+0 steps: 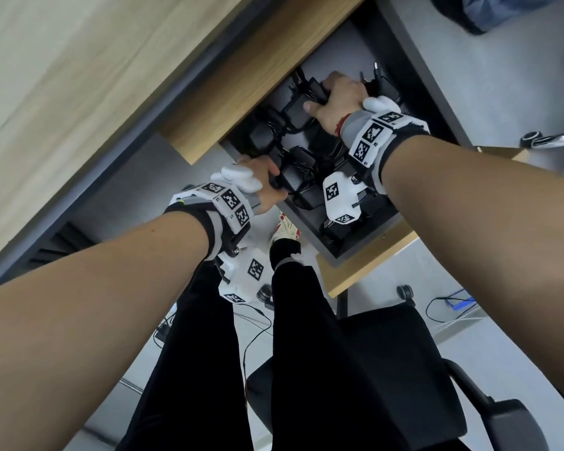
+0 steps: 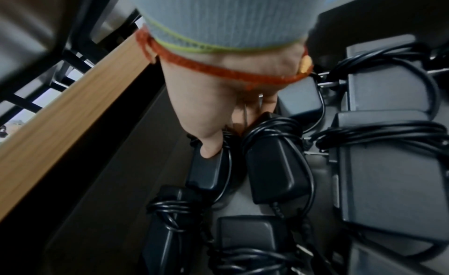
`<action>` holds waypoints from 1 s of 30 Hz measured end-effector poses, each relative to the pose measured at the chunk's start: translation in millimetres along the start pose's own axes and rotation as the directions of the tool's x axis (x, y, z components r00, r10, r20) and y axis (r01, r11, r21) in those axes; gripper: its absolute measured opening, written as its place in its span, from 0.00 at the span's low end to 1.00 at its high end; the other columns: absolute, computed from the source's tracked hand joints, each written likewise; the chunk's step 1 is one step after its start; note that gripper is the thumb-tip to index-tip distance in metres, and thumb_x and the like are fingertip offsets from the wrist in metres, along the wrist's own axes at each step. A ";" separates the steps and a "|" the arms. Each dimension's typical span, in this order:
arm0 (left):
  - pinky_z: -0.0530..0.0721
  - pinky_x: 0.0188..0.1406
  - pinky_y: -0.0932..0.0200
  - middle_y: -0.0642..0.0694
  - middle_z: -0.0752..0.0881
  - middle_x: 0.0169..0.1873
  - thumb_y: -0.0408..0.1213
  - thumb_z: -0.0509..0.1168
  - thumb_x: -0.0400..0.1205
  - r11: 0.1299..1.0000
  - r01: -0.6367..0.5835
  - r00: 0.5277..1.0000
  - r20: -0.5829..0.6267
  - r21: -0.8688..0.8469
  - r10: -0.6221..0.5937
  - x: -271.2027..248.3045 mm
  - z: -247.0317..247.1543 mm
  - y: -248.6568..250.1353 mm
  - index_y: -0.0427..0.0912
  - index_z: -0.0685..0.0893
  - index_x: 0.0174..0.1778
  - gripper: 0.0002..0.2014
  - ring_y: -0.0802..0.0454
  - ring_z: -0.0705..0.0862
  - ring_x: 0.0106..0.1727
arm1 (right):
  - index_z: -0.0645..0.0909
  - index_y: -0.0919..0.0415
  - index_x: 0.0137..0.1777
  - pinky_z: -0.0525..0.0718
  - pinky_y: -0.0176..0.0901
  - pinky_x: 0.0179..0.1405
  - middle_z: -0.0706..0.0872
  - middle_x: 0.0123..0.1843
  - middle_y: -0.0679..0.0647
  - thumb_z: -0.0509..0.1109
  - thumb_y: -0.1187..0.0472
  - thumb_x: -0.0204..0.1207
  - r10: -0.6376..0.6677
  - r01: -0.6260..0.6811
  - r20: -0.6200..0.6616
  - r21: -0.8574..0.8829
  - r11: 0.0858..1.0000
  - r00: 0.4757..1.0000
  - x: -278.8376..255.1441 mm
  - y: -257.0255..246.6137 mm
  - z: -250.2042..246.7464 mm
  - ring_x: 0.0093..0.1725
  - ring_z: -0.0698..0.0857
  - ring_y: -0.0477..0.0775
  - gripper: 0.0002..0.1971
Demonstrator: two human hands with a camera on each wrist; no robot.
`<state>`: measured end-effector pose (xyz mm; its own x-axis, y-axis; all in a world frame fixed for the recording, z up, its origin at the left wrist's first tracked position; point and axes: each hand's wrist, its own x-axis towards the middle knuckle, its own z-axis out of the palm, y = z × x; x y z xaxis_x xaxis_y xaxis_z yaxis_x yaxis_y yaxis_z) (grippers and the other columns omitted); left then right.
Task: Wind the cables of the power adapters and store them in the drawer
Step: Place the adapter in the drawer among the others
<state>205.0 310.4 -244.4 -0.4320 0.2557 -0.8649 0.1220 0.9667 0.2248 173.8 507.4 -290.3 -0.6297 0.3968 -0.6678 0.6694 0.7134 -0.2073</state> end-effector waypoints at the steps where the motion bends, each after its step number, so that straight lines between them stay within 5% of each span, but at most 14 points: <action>1: 0.81 0.53 0.53 0.39 0.80 0.61 0.50 0.72 0.76 1.000 0.005 1.000 0.010 0.007 -0.005 1.0 0.3 0.8 0.48 0.77 0.67 0.25 0.44 0.81 0.58 | 0.77 0.57 0.71 0.84 0.49 0.62 0.86 0.65 0.57 0.73 0.39 0.74 0.001 -0.001 -0.006 0.002 1.000 1.000 -0.5 1.1 -0.9 0.65 0.84 0.60 0.31; 11: 0.76 0.51 0.59 0.39 0.81 0.62 0.48 0.73 0.76 0.999 0.004 1.000 0.000 -0.037 -0.004 -9.2 -3.9 4.3 0.45 0.78 0.68 0.25 0.43 0.81 0.60 | 0.77 0.56 0.69 0.74 0.39 0.64 0.77 0.70 0.58 0.74 0.54 0.74 0.003 0.016 -0.082 0.230 0.973 0.997 -51.8 26.8 -20.0 0.67 0.79 0.58 0.23; 17: 0.76 0.44 0.58 0.42 0.81 0.59 0.50 0.71 0.74 0.996 -0.079 0.992 -0.097 0.038 0.083 -45.7 -8.4 24.8 0.49 0.79 0.66 0.24 0.46 0.82 0.50 | 0.74 0.56 0.69 0.69 0.49 0.72 0.71 0.73 0.60 0.73 0.51 0.73 0.322 -0.280 -0.143 0.250 0.927 0.936 -130.7 92.3 -29.2 0.73 0.70 0.64 0.26; 22: 0.78 0.48 0.58 0.46 0.82 0.61 0.52 0.72 0.76 0.986 -0.151 0.983 -0.099 0.068 0.158 -70.0 -7.6 50.4 0.51 0.80 0.66 0.23 0.46 0.84 0.54 | 0.61 0.62 0.77 0.69 0.56 0.72 0.63 0.78 0.64 0.78 0.49 0.68 0.630 -0.581 -0.067 0.323 0.747 0.773 -182.0 118.5 -16.2 0.74 0.66 0.68 0.42; 25: 0.81 0.51 0.57 0.48 0.85 0.58 0.49 0.73 0.75 0.984 -0.176 0.982 -0.074 0.019 0.177 -79.0 0.4 64.6 0.50 0.82 0.62 0.20 0.48 0.85 0.53 | 0.47 0.58 0.85 0.70 0.58 0.77 0.64 0.80 0.65 0.78 0.55 0.71 0.644 -0.597 0.124 0.537 0.597 0.755 -194.4 116.5 -10.2 0.77 0.69 0.68 0.51; 30: 0.84 0.53 0.56 0.53 0.86 0.48 0.46 0.73 0.77 0.981 -0.190 0.981 -0.060 -0.045 0.187 -88.7 9.4 75.8 0.48 0.82 0.58 0.15 0.50 0.85 0.49 | 0.43 0.59 0.84 0.74 0.56 0.73 0.69 0.77 0.65 0.78 0.58 0.72 0.635 -0.556 0.126 0.630 0.542 0.762 -194.4 104.5 -18.2 0.74 0.73 0.68 0.51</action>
<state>260.9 360.9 -154.9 -0.4548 0.4318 -0.7789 0.1610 0.9000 0.4050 359.0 515.3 -169.1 -0.0049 0.6825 -0.7309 0.9613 -0.1980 -0.1914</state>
